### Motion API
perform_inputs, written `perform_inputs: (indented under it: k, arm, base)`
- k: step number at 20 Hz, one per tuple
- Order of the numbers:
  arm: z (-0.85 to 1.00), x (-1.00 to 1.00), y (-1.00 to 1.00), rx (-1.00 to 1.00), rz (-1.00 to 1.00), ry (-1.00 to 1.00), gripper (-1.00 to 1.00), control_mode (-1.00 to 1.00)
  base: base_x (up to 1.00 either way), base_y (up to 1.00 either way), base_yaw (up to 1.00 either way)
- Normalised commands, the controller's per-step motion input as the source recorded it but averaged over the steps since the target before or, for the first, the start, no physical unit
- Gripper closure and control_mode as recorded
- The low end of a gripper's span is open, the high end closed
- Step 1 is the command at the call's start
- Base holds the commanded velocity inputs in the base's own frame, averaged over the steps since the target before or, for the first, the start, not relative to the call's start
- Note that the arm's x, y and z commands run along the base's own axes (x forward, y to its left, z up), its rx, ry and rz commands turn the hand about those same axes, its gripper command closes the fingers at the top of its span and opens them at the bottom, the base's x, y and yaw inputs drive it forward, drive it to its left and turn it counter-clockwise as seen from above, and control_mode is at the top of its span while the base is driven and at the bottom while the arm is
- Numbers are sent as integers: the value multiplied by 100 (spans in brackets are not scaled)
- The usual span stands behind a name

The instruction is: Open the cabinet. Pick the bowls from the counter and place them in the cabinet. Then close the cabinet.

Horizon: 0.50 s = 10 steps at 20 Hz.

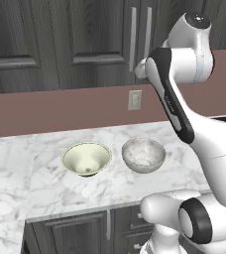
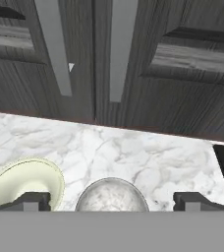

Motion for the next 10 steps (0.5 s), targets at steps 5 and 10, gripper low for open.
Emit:
perform_inputs:
  k: [5,10]
  arm:
    - [5,33,0,0,0,-12,-100,-100]
    - [4,40,0,0,0,-11,-100,-100]
  base:
    - [0,0,0]
    - [0,0,0]
